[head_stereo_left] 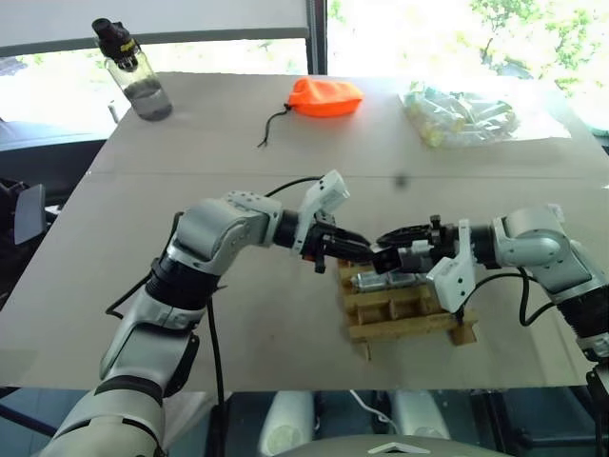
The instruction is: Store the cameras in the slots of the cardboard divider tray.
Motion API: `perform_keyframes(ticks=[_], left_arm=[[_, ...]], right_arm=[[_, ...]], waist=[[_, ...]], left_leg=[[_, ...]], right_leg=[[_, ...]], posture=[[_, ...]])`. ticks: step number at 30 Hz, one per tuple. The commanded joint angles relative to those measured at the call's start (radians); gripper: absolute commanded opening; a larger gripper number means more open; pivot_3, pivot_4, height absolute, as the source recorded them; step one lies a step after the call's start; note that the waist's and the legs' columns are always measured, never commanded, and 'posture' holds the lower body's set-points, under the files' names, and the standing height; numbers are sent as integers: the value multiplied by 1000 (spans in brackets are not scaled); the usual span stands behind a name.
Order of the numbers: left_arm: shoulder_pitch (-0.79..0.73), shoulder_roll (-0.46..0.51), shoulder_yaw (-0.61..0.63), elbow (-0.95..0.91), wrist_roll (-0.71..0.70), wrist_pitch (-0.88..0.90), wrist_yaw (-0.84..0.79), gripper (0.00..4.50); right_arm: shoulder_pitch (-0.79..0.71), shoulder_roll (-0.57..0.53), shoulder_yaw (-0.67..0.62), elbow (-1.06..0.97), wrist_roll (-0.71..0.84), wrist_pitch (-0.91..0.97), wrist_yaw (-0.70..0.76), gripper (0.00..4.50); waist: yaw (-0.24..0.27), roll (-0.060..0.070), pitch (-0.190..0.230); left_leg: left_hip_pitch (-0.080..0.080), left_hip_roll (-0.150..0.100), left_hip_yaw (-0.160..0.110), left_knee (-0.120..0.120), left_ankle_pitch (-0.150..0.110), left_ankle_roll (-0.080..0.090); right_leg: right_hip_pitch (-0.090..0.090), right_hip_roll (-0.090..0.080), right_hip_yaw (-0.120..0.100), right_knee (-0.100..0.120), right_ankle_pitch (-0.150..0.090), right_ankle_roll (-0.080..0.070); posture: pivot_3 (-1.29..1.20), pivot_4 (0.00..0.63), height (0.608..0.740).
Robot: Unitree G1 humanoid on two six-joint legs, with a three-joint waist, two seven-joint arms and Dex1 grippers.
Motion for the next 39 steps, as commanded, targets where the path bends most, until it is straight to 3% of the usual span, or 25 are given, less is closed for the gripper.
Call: perform_keyframes(ticks=[1,2,4,6,11,14,19,24,28,31,34,39], left_arm=[[-7,-6,3,-36,-14,-11,-32,660],[-8,-7,5,-35,-11,-12,-31,660],[-12,-11,7,-31,-6,-14,-30,660],[-14,-20,24,-31,-14,-8,-22,660],[-11,-18,56,-70,-28,-3,-12,660],[-16,0,81,-117,-37,-3,-12,660],[23,6,135,-215,-79,-3,21,660],[65,36,126,-281,-71,-11,47,660],[112,83,74,-367,-26,-41,66,660],[133,118,15,-408,36,-82,75,660],[143,118,-24,-442,56,-88,89,660],[137,109,-56,-442,93,-96,119,660]], right_arm=[[-22,0,-18,-43,36,52,-8,2441],[-18,0,-20,-49,41,56,-8,3018],[-15,2,-23,-54,50,54,-13,3472],[-9,-3,-30,-67,75,76,-11,4490],[37,-70,-75,-150,211,184,35,4490],[142,-146,-149,-228,366,329,63,4490],[457,-292,-361,-406,742,728,109,4490],[685,-317,-547,-407,892,910,193,4490],[786,-216,-685,-134,983,910,394,4490],[763,-129,-740,26,998,839,524,4490],[728,-128,-696,117,992,714,615,4490],[660,-173,-605,229,1038,651,615,4490]], waist=[[0,0,0],[0,0,0],[1,0,0],[0,0,0],[2,0,0],[5,0,0],[10,0,0],[3,0,0],[4,-1,0],[4,0,0],[0,0,0],[2,0,0]], left_leg=[[0,0,0,0,0,0],[0,0,0,0,0,0],[0,0,0,0,0,0],[-1,0,-1,0,0,0],[-2,0,-2,0,0,0],[-3,0,-4,1,0,0],[-3,-1,-6,1,0,0],[2,-1,-6,1,-1,1],[3,-1,-6,1,-1,2],[3,-1,-5,1,-1,3],[3,-1,-5,1,-1,3],[4,0,-4,1,-1,3]], right_leg=[[0,0,0,0,0,0],[0,0,0,0,0,0],[0,0,0,0,0,0],[0,0,0,0,0,0],[0,0,0,0,0,0],[0,-1,-1,-1,0,0],[2,-4,-3,-1,0,0],[6,-3,-2,-1,0,0],[8,-1,-2,-1,0,0],[8,-1,0,-2,0,0],[8,0,1,-2,0,0],[8,0,1,-1,0,0]], posture=[[0,150,740],[0,150,740],[0,150,740],[0,150,740],[0,150,740],[0,150,740],[0,150,740],[0,150,740],[0,150,740],[0,150,740],[0,150,740],[0,150,740]])
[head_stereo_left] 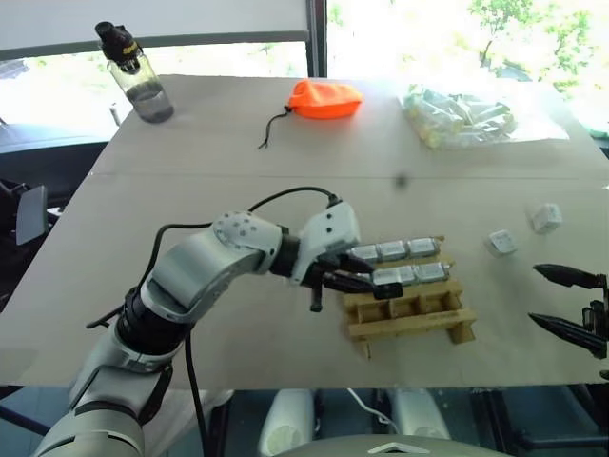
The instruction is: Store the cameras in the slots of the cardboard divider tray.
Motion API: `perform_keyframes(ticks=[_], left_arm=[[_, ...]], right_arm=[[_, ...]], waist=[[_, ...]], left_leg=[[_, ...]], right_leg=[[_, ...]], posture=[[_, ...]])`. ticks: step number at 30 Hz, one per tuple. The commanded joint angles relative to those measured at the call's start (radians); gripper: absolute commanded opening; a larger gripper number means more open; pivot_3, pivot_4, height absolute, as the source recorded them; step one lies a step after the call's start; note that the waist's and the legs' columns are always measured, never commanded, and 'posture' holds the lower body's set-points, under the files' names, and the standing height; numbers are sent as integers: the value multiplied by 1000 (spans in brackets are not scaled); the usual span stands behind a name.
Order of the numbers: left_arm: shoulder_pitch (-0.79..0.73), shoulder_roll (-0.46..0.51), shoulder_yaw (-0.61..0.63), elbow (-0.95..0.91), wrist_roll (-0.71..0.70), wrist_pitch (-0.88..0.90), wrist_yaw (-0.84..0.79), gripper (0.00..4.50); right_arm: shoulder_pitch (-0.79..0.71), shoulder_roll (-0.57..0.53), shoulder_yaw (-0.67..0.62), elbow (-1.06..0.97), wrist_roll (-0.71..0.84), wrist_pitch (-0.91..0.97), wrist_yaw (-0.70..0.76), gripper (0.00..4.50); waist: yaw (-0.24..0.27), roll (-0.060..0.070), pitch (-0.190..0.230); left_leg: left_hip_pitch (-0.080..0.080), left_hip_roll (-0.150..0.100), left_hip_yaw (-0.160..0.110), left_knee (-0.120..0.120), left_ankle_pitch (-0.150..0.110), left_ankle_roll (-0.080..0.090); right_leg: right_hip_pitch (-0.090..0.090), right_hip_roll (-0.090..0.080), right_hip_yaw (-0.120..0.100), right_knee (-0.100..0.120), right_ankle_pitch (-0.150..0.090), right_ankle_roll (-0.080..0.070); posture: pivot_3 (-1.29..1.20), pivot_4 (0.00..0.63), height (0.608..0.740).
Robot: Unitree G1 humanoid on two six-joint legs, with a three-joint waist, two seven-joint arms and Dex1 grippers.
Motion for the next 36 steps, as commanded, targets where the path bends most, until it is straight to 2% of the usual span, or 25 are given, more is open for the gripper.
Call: perform_keyframes(ticks=[1,7,12,21,36], left_arm=[[-11,3,-10,-23,34,-29,17,660],[4,27,-29,-51,41,-20,13,660],[16,41,-25,-65,42,-25,14,660],[28,63,-33,-57,47,-72,-26,660],[-28,66,-58,-50,14,0,-80,660]], right_arm=[[-30,-74,71,73,40,-82,73,4490],[-49,-238,318,168,64,-293,73,4490],[-74,-290,427,170,133,-361,73,4490],[-75,-330,490,78,231,-401,73,4490],[-139,-334,524,176,252,-436,73,4490]], waist=[[1,0,0],[1,0,0],[1,0,0],[3,0,0],[2,0,0]], left_leg=[[0,0,0,0,0,0],[0,0,0,0,0,0],[0,0,0,0,0,0],[0,0,0,0,0,0],[0,0,0,0,0,0]], right_leg=[[0,0,0,0,0,0],[0,0,0,-1,0,0],[0,-1,0,0,0,0],[0,-1,-1,0,0,0],[0,-2,-1,0,0,0]], posture=[[0,150,740],[0,150,740],[0,150,740],[0,150,740],[0,150,740]])
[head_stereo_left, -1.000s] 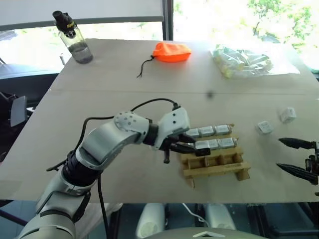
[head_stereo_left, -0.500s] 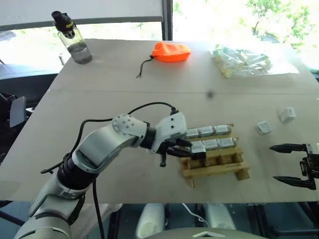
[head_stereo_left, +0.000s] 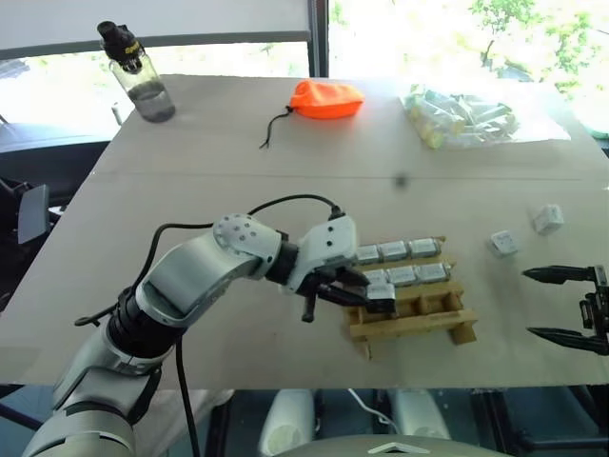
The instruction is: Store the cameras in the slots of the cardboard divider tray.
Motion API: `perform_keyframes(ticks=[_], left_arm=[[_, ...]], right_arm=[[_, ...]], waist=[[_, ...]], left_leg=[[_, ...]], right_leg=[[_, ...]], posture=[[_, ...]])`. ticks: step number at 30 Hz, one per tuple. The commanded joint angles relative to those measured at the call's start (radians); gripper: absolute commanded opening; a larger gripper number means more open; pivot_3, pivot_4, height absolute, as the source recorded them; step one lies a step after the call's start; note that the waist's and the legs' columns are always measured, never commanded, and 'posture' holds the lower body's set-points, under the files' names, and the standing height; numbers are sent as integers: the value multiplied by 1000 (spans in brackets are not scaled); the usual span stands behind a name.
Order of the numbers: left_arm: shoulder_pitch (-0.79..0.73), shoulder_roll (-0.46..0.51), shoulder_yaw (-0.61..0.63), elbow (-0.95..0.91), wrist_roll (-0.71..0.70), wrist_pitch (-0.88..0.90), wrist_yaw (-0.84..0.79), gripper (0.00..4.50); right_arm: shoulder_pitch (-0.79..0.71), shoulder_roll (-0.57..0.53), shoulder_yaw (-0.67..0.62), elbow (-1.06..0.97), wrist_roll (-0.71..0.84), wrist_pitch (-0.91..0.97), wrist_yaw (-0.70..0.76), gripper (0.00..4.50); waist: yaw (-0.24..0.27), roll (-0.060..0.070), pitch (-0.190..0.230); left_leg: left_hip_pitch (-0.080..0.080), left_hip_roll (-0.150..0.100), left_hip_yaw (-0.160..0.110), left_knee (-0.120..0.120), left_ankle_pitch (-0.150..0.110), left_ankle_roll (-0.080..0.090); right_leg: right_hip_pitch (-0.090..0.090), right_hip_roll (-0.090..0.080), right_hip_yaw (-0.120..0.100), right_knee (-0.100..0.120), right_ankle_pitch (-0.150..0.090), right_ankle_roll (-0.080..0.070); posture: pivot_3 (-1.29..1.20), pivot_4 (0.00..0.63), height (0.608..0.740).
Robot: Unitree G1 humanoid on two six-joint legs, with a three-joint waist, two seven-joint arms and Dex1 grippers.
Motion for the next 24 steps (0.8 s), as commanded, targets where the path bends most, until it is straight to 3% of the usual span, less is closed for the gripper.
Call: perform_keyframes(ticks=[1,24], left_arm=[[-21,3,-12,-28,-6,25,-4,660],[-15,-27,-53,-74,29,181,180,660]], right_arm=[[-25,-5,3,21,10,-29,61,4490],[-35,4,-5,47,12,-33,61,4490]], waist=[[0,0,0],[2,0,0]], left_leg=[[0,0,0,0,0,0],[0,0,0,1,0,0]], right_leg=[[0,0,0,0,0,0],[1,-1,0,0,0,0]], posture=[[0,150,740],[0,150,740]])
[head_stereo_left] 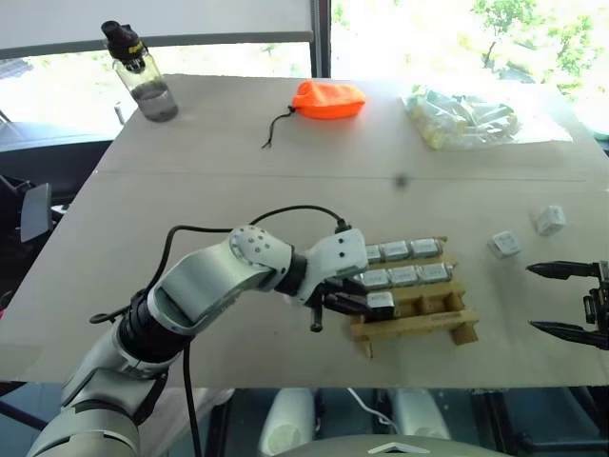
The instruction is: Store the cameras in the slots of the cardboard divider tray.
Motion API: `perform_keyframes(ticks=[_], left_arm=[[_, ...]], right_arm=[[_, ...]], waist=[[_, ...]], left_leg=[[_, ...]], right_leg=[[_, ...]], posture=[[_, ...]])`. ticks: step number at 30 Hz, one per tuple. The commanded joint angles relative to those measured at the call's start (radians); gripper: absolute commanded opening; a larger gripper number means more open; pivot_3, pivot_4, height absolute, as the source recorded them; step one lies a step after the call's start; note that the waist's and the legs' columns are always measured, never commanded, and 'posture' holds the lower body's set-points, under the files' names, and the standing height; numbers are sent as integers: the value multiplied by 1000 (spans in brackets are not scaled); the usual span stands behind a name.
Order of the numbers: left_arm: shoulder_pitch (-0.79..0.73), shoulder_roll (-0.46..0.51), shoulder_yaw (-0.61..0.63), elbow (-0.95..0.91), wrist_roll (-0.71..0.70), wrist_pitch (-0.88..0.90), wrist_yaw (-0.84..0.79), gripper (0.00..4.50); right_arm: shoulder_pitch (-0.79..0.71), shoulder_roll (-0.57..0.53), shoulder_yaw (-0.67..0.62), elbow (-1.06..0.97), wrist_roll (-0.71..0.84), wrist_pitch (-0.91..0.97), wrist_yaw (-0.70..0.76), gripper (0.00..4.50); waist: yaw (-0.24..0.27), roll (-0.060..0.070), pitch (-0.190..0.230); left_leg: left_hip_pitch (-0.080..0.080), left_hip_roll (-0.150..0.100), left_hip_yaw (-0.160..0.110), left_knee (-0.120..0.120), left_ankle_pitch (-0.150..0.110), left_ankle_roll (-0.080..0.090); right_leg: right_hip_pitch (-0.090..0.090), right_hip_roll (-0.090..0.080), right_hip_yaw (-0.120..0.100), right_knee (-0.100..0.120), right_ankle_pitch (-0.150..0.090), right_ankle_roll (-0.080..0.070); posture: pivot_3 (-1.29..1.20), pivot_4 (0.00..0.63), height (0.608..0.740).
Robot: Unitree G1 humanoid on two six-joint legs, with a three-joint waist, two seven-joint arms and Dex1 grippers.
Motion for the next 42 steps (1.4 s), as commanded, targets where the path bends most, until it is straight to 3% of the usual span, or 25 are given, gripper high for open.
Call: perform_keyframes(ticks=[1,6,7,13,20,24,34,42], left_arm=[[-15,8,3,-21,16,23,32,660],[-17,8,7,-35,10,38,45,660],[-17,11,10,-37,7,39,43,1668],[-19,4,68,-30,-62,67,25,4364],[-4,-15,243,-4,-201,38,-24,4364],[-23,-42,399,36,-328,76,-13,4364],[-35,-50,428,61,-377,80,53,4364],[-6,-14,485,92,-406,68,57,4364]], right_arm=[[-13,-1,-16,3,13,-9,59,4490],[-7,-2,-18,2,13,-8,59,4490],[-8,-2,-18,1,13,-7,59,4500],[4,-7,-29,-2,13,14,59,4500],[3,11,-77,10,1,64,59,4500],[27,57,-173,2,-6,159,59,4500],[13,123,-336,-12,-186,455,-37,4500],[75,302,-484,-256,-302,543,-431,4500]], waist=[[0,0,0],[-1,0,0],[-1,0,0],[1,0,0],[-2,0,0],[-1,0,0],[-2,0,0],[-2,0,0]], left_leg=[[0,0,0,0,0,0],[1,0,0,0,0,0],[1,0,0,0,0,0],[0,0,0,0,0,0],[0,0,0,1,0,0],[-1,0,-1,1,0,0],[-1,0,-1,1,0,0],[-1,0,-1,1,0,-1]], right_leg=[[0,0,0,0,0,0],[0,0,0,1,0,0],[0,0,0,1,0,0],[0,-1,0,0,0,0],[0,0,0,1,0,0],[0,-1,-1,0,0,0],[0,-1,-1,1,0,0],[0,-1,-1,1,0,0]], posture=[[0,150,740],[0,150,740],[0,150,740],[0,150,740],[0,150,740],[0,150,740],[0,150,740],[0,150,740]])
